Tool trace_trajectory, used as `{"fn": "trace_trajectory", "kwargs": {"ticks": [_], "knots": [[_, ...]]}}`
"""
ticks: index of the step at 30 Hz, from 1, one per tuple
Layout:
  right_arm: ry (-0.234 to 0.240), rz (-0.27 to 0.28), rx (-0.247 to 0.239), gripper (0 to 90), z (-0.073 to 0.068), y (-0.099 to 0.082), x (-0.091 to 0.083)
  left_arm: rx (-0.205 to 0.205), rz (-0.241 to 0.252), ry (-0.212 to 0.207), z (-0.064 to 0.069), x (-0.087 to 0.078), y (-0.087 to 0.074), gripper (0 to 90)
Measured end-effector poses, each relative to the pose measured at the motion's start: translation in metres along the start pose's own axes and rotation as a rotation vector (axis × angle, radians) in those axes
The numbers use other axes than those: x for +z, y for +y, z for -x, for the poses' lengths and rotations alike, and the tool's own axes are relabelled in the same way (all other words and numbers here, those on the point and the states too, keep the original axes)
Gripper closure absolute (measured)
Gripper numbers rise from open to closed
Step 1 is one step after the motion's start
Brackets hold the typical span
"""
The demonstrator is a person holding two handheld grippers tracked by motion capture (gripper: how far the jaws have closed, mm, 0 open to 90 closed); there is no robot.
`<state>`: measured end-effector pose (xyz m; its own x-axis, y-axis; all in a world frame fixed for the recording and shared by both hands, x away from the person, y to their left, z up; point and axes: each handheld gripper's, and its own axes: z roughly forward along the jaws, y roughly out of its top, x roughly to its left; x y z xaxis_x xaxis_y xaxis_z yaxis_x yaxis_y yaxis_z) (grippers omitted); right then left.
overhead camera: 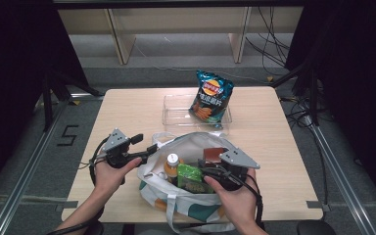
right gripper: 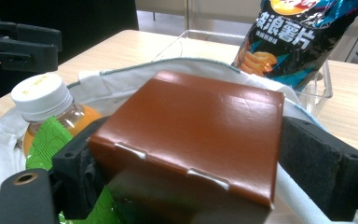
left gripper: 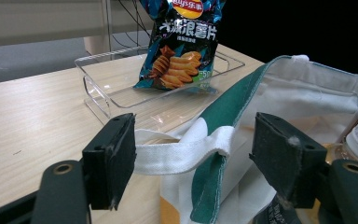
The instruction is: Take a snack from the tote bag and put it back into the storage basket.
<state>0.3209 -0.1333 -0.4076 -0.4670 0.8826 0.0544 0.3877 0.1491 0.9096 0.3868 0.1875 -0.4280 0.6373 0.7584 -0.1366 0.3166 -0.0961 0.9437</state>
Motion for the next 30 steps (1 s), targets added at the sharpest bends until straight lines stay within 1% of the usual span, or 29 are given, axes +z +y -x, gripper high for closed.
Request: {"fn": "trace_trajectory", "kwargs": {"ticks": [2, 3, 4, 5, 6, 7, 8, 9, 10, 11, 12, 13, 14, 15, 16, 17, 18, 19, 20, 21, 22, 23, 24, 25, 27, 28, 29, 30], "knots": [[-0.001, -0.008, 0.000, 16.3, 0.000, 0.000, -0.001, 0.000, -0.001, 0.001, 0.000, 0.000, 0.000, 29.9], [0.001, -0.017, 0.021, 17.9, -0.002, 0.001, -0.002, 0.001, 0.000, 0.001, 0.000, 0.000, 0.000, 30.1], [0.007, -0.004, 0.010, 19.7, -0.001, -0.001, 0.000, 0.000, 0.000, 0.001, 0.000, 0.000, 0.000, 30.2], [0.001, -0.018, -0.001, 21.5, -0.002, -0.001, -0.002, 0.001, 0.001, 0.000, 0.000, 0.000, 0.000, 30.2], [0.008, -0.027, 0.033, 21.7, -0.004, -0.002, -0.002, 0.001, 0.001, 0.000, 0.000, 0.000, 0.000, 30.2], [-0.003, -0.024, 0.004, 22.2, -0.002, -0.002, -0.003, 0.000, 0.002, 0.000, 0.000, 0.000, 0.000, 30.1], [0.000, -0.026, 0.004, 23.2, -0.002, -0.002, -0.004, 0.000, 0.003, 0.000, 0.000, 0.000, 0.000, 30.1], [0.000, -0.023, 0.017, 23.9, -0.002, -0.002, -0.005, 0.001, 0.003, 0.000, 0.000, 0.000, 0.000, 30.1], [-0.007, -0.027, 0.008, 24.5, -0.001, -0.002, -0.006, 0.000, 0.004, 0.000, 0.000, 0.000, 0.000, 30.1], [-0.014, -0.015, 0.004, 25.0, 0.000, -0.002, -0.006, 0.001, 0.004, 0.000, 0.000, 0.000, 0.000, 30.1], [-0.015, -0.024, 0.007, 25.6, 0.000, -0.001, -0.008, 0.001, 0.005, 0.000, 0.000, 0.000, 0.000, 30.0], [-0.016, -0.018, 0.004, 27.5, 0.002, -0.001, -0.008, 0.003, 0.005, 0.000, 0.000, 0.000, 0.000, 30.0], [-0.012, -0.012, 0.023, 31.9, 0.001, -0.002, -0.008, 0.003, 0.005, 0.000, 0.000, 0.000, 0.000, 30.0], [-0.017, -0.020, 0.031, 34.1, 0.000, -0.001, -0.010, 0.003, 0.005, 0.000, 0.000, -0.001, 0.001, 30.0], [-0.007, -0.008, 0.016, 36.3, 0.002, -0.001, -0.010, 0.004, 0.005, 0.000, 0.000, -0.001, 0.001, 29.9], [-0.010, -0.007, 0.015, 37.6, 0.002, 0.000, -0.010, 0.003, 0.005, 0.000, 0.000, 0.000, 0.000, 29.9], [-0.003, -0.012, 0.003, 37.7, 0.002, 0.001, -0.010, 0.002, 0.005, 0.000, 0.000, 0.000, 0.000, 29.9], [0.000, -0.017, 0.002, 37.7, 0.002, 0.001, -0.010, 0.003, 0.005, 0.000, 0.000, 0.000, 0.000, 29.9], [0.001, -0.018, 0.018, 37.5, 0.002, 0.001, -0.011, 0.003, 0.005, 0.000, 0.000, -0.001, 0.000, 29.9], [0.013, -0.009, 0.002, 37.2, 0.004, 0.000, -0.009, 0.004, 0.005, 0.001, 0.000, -0.001, 0.001, 29.9], [0.003, -0.006, -0.009, 36.8, 0.005, 0.000, -0.009, 0.004, 0.007, 0.001, 0.000, -0.001, 0.001, 29.9], [0.013, -0.005, -0.002, 36.3, 0.006, 0.000, -0.008, 0.004, 0.011, -0.004, 0.000, 0.000, 0.000, 29.9], [0.014, -0.004, -0.001, 35.6, 0.006, 0.000, -0.008, 0.004, 0.004, 0.002, 0.000, -0.001, 0.001, 29.9], [0.016, 0.000, -0.019, 34.5, 0.007, 0.001, -0.007, 0.004, 0.004, 0.000, 0.000, 0.000, 0.000, 29.9], [0.023, 0.001, -0.023, 34.0, 0.008, 0.000, -0.004, 0.003, 0.003, 0.001, 0.000, 0.000, 0.000, 29.9], [0.028, -0.001, -0.019, 34.0, 0.008, -0.001, -0.003, 0.003, 0.008, 0.000, 0.001, 0.000, 0.000, 29.9], [0.026, -0.006, -0.010, 34.5, 0.008, -0.001, -0.003, 0.008, 0.003, 0.004, 0.001, -0.001, 0.001, 29.9], [0.017, 0.004, -0.030, 35.4, 0.009, -0.002, -0.001, 0.008, 0.010, -0.004, 0.000, 0.000, 0.001, 29.9]]}}
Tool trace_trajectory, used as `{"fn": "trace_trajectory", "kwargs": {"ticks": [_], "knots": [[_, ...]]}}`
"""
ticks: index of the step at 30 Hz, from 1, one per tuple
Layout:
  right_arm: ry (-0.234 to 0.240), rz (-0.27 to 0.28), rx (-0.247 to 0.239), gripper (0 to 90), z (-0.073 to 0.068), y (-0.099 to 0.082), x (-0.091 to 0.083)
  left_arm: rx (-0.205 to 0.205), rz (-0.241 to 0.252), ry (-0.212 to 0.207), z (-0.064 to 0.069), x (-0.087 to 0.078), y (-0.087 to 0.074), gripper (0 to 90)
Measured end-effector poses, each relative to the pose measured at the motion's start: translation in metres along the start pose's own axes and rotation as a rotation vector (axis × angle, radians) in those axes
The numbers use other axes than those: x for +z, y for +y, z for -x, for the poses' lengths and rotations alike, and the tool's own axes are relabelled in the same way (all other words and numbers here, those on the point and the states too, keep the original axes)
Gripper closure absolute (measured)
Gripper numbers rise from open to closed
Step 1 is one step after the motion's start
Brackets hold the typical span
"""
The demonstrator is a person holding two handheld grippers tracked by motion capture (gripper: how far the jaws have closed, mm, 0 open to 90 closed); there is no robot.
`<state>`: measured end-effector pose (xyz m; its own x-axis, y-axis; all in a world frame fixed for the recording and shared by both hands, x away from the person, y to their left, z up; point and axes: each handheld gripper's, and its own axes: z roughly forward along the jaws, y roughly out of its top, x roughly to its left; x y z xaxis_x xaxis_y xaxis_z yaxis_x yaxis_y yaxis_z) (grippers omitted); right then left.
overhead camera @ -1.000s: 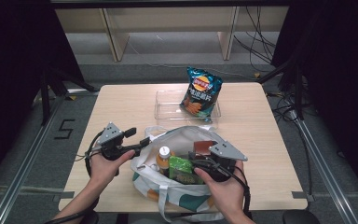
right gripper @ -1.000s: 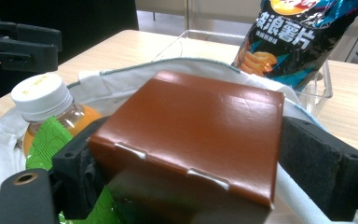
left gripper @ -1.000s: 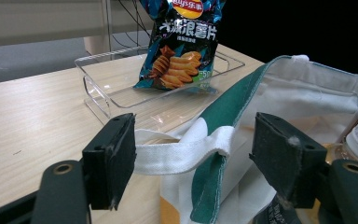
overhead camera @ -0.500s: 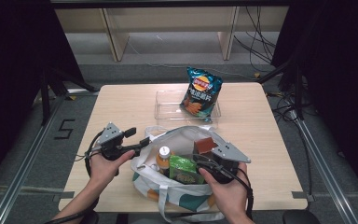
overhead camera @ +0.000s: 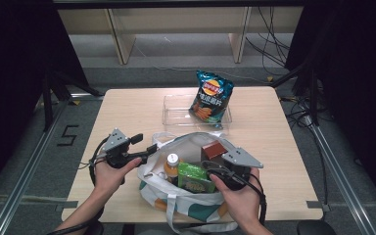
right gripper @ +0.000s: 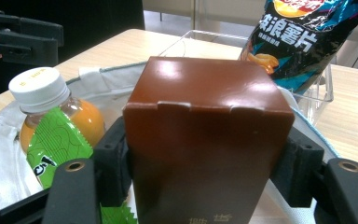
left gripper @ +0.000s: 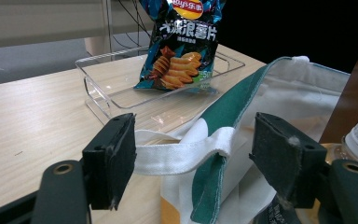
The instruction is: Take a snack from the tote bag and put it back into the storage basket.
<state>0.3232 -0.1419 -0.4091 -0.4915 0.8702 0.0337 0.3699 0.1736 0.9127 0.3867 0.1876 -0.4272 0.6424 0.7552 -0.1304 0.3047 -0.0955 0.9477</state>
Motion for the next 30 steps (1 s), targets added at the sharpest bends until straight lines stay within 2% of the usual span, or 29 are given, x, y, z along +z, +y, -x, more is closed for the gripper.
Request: {"fn": "trace_trajectory", "kwargs": {"ticks": [2, 4, 6, 7, 9, 11, 12, 14, 15, 16, 18, 19, 20, 21, 22, 23, 24, 25, 26, 28, 29, 30], "knots": [[0.020, -0.008, 0.015, 37.3, -0.001, 0.000, 0.001, -0.004, 0.001, 0.001, 0.000, 0.000, 0.000, 29.9], [0.013, -0.014, 0.007, 38.2, 0.000, 0.000, -0.001, -0.007, 0.001, 0.002, 0.000, 0.000, 0.000, 29.9], [0.028, -0.013, 0.031, 38.5, 0.000, 0.001, -0.001, -0.006, -0.003, 0.009, 0.000, -0.001, 0.000, 29.9], [0.021, -0.016, 0.031, 38.6, 0.000, 0.001, -0.003, -0.007, -0.003, 0.010, 0.000, -0.001, 0.000, 29.9], [0.034, -0.008, 0.017, 38.7, 0.001, 0.003, -0.003, -0.006, -0.003, 0.011, 0.000, -0.001, 0.000, 29.9], [0.032, 0.001, 0.027, 38.8, 0.000, 0.005, -0.007, -0.007, -0.002, 0.011, 0.000, -0.001, 0.000, 29.9], [0.034, 0.021, -0.009, 38.8, 0.003, 0.008, -0.008, -0.006, -0.002, 0.011, 0.000, -0.001, 0.000, 29.9], [0.045, 0.034, 0.009, 38.9, 0.002, 0.011, -0.011, -0.008, -0.002, 0.012, 0.000, -0.001, 0.000, 29.9], [0.038, 0.036, -0.012, 38.9, 0.004, 0.013, -0.014, -0.008, -0.002, 0.012, 0.000, -0.001, 0.000, 29.9], [0.044, 0.039, 0.009, 38.9, 0.004, 0.014, -0.015, -0.006, -0.001, 0.011, 0.000, -0.001, 0.000, 29.9], [0.053, 0.040, -0.001, 38.9, 0.006, 0.017, -0.019, -0.005, 0.000, 0.012, 0.000, -0.001, 0.000, 29.9], [0.054, 0.047, 0.029, 38.9, 0.005, 0.017, -0.020, -0.008, 0.001, 0.012, 0.000, -0.001, 0.000, 29.9], [0.055, 0.046, 0.008, 38.9, 0.008, 0.018, -0.021, -0.008, 0.002, 0.012, 0.000, -0.001, 0.000, 29.9], [0.061, 0.061, 0.009, 38.9, 0.009, 0.019, -0.021, -0.008, 0.002, 0.013, 0.000, -0.001, 0.000, 29.9], [0.057, 0.047, 0.020, 38.9, 0.009, 0.020, -0.024, -0.008, 0.003, 0.013, 0.000, -0.001, 0.001, 29.9], [0.059, 0.065, -0.007, 38.9, 0.011, 0.021, -0.023, -0.009, 0.004, 0.013, 0.000, -0.001, 0.001, 30.0], [0.047, 0.055, 0.015, 38.9, 0.011, 0.022, -0.026, -0.009, 0.004, 0.013, 0.000, -0.001, 0.001, 29.9], [0.062, 0.063, -0.004, 38.9, 0.012, 0.023, -0.026, -0.009, 0.004, 0.014, 0.000, -0.001, 0.001, 30.0], [0.065, 0.065, 0.014, 38.9, 0.012, 0.024, -0.027, -0.010, 0.004, 0.014, 0.000, -0.001, 0.001, 30.0], [0.062, 0.079, 0.000, 38.9, 0.014, 0.026, -0.028, -0.010, 0.004, 0.015, 0.000, -0.001, 0.001, 30.0], [0.061, 0.053, 0.041, 38.9, 0.012, 0.027, -0.031, -0.010, 0.006, 0.015, 0.000, -0.001, 0.001, 30.0], [0.073, 0.079, 0.023, 39.0, 0.014, 0.028, -0.029, -0.012, 0.007, 0.014, 0.000, -0.002, 0.001, 30.0]]}}
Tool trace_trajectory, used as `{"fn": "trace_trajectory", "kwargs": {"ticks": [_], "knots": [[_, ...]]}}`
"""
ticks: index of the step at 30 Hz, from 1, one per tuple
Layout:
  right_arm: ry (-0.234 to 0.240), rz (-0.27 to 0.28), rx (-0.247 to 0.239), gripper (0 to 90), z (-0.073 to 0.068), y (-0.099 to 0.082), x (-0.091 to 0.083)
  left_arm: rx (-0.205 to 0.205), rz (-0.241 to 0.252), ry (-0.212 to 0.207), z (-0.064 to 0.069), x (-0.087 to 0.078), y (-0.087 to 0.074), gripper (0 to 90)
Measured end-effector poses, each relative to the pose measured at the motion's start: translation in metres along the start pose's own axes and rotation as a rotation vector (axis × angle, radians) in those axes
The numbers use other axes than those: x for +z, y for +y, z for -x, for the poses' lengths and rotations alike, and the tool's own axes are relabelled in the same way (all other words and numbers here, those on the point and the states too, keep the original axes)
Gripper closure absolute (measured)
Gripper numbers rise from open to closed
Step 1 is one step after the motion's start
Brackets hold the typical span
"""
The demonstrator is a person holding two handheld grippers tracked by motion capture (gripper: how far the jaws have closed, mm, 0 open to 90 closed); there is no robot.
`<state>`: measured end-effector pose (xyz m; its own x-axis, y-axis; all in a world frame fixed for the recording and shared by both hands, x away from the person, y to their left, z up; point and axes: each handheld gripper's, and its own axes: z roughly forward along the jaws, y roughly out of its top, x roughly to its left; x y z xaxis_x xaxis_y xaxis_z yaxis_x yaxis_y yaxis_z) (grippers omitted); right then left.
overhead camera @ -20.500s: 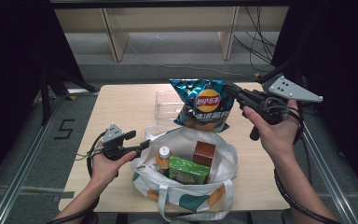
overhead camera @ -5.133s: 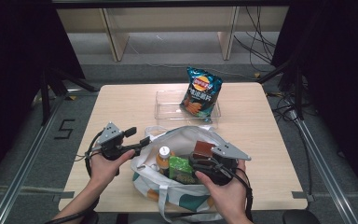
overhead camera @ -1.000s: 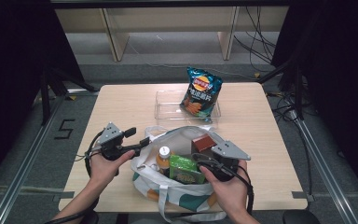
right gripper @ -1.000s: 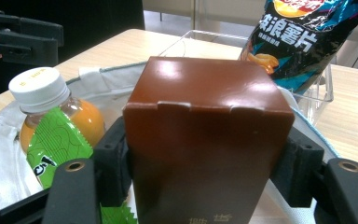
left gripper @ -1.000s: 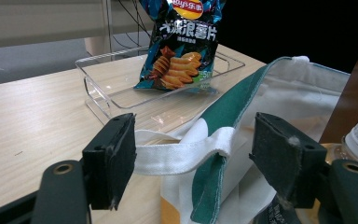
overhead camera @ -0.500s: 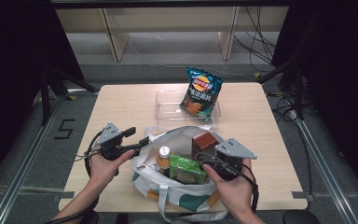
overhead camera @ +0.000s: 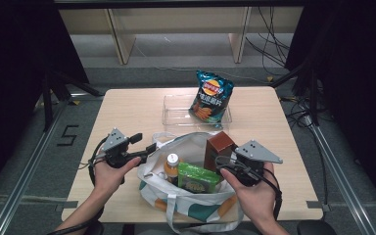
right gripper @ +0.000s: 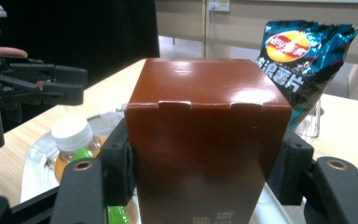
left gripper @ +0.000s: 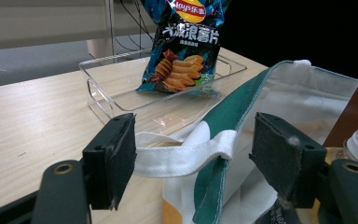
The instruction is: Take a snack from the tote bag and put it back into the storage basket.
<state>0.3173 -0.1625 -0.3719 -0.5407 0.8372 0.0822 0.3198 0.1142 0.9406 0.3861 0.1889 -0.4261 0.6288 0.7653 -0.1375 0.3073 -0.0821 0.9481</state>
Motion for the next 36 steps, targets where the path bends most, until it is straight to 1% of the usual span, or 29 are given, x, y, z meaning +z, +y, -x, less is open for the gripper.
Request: {"fn": "trace_trajectory", "kwargs": {"ticks": [1, 2, 3, 4, 5, 6, 9, 10, 11, 12, 14, 15, 16, 18, 19, 21, 23, 24, 25, 27, 28, 29, 30, 31, 34, 35, 36], "knots": [[-0.002, -0.002, -0.007, 38.9, 0.001, 0.002, -0.001, -0.001, 0.001, 0.000, 0.000, 0.000, 0.000, 30.1], [0.002, 0.013, -0.004, 38.9, 0.001, 0.003, -0.001, -0.001, 0.002, 0.003, 0.000, 0.000, 0.000, 30.1], [-0.003, 0.009, -0.010, 38.9, 0.002, 0.005, -0.002, 0.001, 0.003, 0.006, 0.000, 0.000, 0.000, 30.2], [0.001, 0.014, 0.006, 39.0, 0.001, 0.005, -0.002, 0.001, 0.009, 0.001, -0.001, 0.000, 0.000, 30.2], [-0.004, 0.014, -0.009, 39.0, 0.002, 0.007, -0.003, 0.000, 0.004, 0.009, -0.001, -0.001, 0.000, 30.2], [0.003, 0.018, -0.002, 38.9, 0.002, 0.007, -0.003, -0.001, 0.005, 0.009, -0.001, -0.001, 0.000, 30.2], [0.001, 0.016, -0.005, 39.0, 0.003, 0.010, -0.004, -0.004, 0.009, 0.003, -0.001, 0.000, 0.000, 30.2], [-0.003, 0.025, 0.001, 39.0, 0.002, 0.010, -0.004, -0.001, 0.004, 0.010, -0.001, -0.001, 0.000, 30.2], [-0.004, 0.018, -0.006, 39.0, 0.003, 0.012, -0.005, -0.001, 0.004, 0.010, -0.001, 0.000, 0.000, 30.2], [0.000, 0.021, 0.001, 39.0, 0.003, 0.012, -0.005, 0.001, 0.003, 0.009, -0.001, 0.000, 0.000, 30.2], [0.004, 0.031, -0.005, 39.0, 0.004, 0.014, -0.005, -0.001, 0.003, 0.009, -0.001, 0.000, 0.000, 30.2], [-0.008, 0.024, 0.018, 39.0, 0.002, 0.015, -0.007, -0.001, 0.003, 0.009, -0.001, 0.000, 0.000, 30.2], [-0.002, 0.031, -0.006, 39.0, 0.004, 0.016, -0.007, -0.002, 0.003, 0.009, -0.001, 0.000, 0.000, 30.2], [0.004, 0.036, 0.000, 39.0, 0.004, 0.018, -0.006, -0.003, 0.003, 0.008, -0.001, 0.000, 0.000, 30.2], [0.001, 0.038, -0.012, 39.0, 0.005, 0.019, -0.007, -0.005, 0.003, 0.008, -0.001, 0.000, -0.001, 30.2], [0.002, 0.046, 0.007, 39.0, 0.004, 0.021, -0.007, -0.003, 0.004, 0.007, -0.001, 0.000, 0.000, 30.2], [0.010, 0.057, -0.007, 39.0, 0.005, 0.023, -0.008, -0.005, 0.006, 0.007, -0.001, 0.000, 0.000, 30.1], [-0.007, 0.058, 0.008, 39.0, 0.005, 0.023, -0.009, -0.006, 0.006, 0.007, -0.001, 0.000, 0.000, 30.1], [0.000, 0.055, 0.017, 39.0, 0.004, 0.024, -0.010, -0.006, 0.006, 0.008, -0.001, 0.000, 0.000, 30.1], [-0.007, 0.074, -0.007, 39.0, 0.007, 0.026, -0.010, -0.007, 0.006, 0.008, -0.001, 0.000, 0.000, 30.1], [0.000, 0.072, 0.008, 39.0, 0.007, 0.027, -0.011, -0.007, 0.006, 0.009, -0.001, 0.000, 0.000, 30.1], [-0.014, 0.079, -0.010, 39.0, 0.008, 0.027, -0.012, -0.007, 0.006, 0.008, -0.001, 0.000, 0.000, 30.1], [-0.006, 0.082, 0.012, 39.0, 0.007, 0.028, -0.011, -0.007, 0.007, 0.008, -0.001, 0.000, 0.000, 30.1], [-0.013, 0.081, 0.005, 39.0, 0.008, 0.029, -0.012, -0.008, 0.007, 0.008, -0.001, 0.000, 0.000, 30.1], [-0.005, 0.090, 0.000, 39.0, 0.009, 0.033, -0.013, -0.007, 0.006, 0.009, -0.001, 0.000, 0.000, 30.1], [-0.011, 0.090, 0.014, 39.0, 0.008, 0.034, -0.014, -0.008, 0.005, 0.010, -0.001, 0.000, 0.000, 30.1], [-0.017, 0.098, 0.016, 39.0, 0.009, 0.036, -0.014, -0.009, 0.006, 0.011, -0.001, 0.000, 0.000, 30.1]]}}
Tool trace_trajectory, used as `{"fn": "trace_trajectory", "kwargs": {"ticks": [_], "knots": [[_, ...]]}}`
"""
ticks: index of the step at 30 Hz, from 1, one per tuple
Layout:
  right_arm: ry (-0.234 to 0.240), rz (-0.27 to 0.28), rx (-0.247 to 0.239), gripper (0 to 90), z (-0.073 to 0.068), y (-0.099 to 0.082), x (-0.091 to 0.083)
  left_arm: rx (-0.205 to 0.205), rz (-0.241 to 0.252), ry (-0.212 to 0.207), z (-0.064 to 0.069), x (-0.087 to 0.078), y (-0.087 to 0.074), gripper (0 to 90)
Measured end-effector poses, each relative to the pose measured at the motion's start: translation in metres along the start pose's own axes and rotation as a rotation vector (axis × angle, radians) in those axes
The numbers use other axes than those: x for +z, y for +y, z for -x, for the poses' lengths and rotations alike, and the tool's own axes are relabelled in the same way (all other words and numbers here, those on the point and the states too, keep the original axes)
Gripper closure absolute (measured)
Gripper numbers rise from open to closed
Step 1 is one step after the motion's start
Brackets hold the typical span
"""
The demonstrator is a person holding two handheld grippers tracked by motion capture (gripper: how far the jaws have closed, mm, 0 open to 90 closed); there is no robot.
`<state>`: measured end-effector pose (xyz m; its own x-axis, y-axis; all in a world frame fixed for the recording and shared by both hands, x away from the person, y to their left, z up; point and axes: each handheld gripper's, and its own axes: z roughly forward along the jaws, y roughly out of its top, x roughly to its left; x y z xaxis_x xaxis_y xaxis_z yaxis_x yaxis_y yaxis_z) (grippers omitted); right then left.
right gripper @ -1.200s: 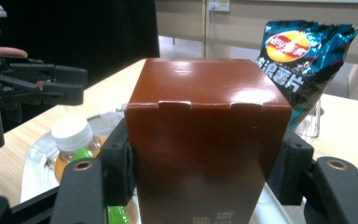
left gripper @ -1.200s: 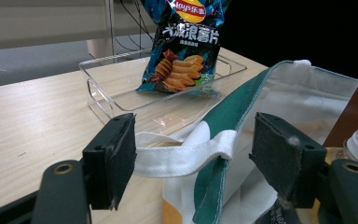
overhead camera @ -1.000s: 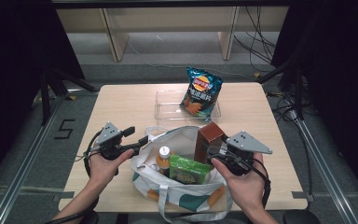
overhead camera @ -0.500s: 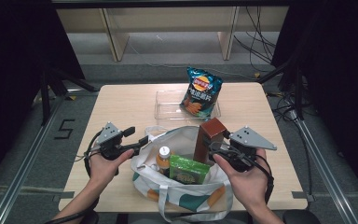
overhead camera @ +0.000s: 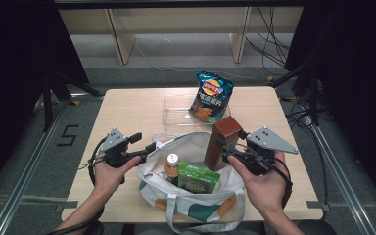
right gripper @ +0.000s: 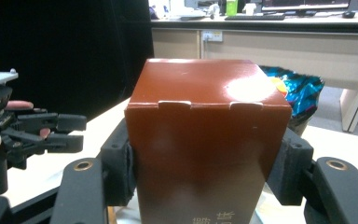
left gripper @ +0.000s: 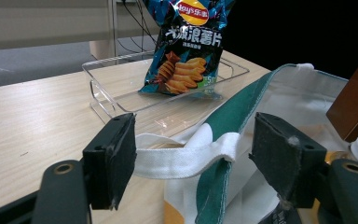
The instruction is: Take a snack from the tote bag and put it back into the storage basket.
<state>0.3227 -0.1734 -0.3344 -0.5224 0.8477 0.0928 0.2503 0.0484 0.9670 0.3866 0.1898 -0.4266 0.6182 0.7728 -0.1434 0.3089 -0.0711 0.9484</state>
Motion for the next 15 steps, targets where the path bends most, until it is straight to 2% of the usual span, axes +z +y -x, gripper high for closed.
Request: {"fn": "trace_trajectory", "kwargs": {"ticks": [2, 4, 7, 8, 10, 15], "knots": [[-0.002, 0.010, -0.022, 39.0, 0.002, 0.003, 0.000, 0.000, 0.002, -0.001, 0.000, 0.000, 0.000, 30.1], [0.003, 0.015, -0.007, 39.0, 0.002, 0.006, 0.000, -0.001, 0.001, 0.000, 0.000, 0.000, 0.000, 30.1], [-0.010, 0.026, -0.020, 39.0, 0.004, 0.010, -0.001, 0.000, 0.001, -0.001, 0.000, 0.000, 0.000, 30.1], [-0.014, 0.024, 0.005, 39.0, 0.003, 0.010, -0.001, -0.001, 0.009, -0.008, 0.000, 0.000, 0.000, 30.1], [-0.015, 0.032, -0.014, 39.0, 0.005, 0.012, -0.001, -0.001, 0.006, 0.000, 0.000, -0.001, 0.000, 30.1], [-0.010, 0.044, -0.006, 39.0, 0.006, 0.015, 0.001, -0.002, 0.007, -0.001, -0.001, -0.001, 0.000, 30.1]]}}
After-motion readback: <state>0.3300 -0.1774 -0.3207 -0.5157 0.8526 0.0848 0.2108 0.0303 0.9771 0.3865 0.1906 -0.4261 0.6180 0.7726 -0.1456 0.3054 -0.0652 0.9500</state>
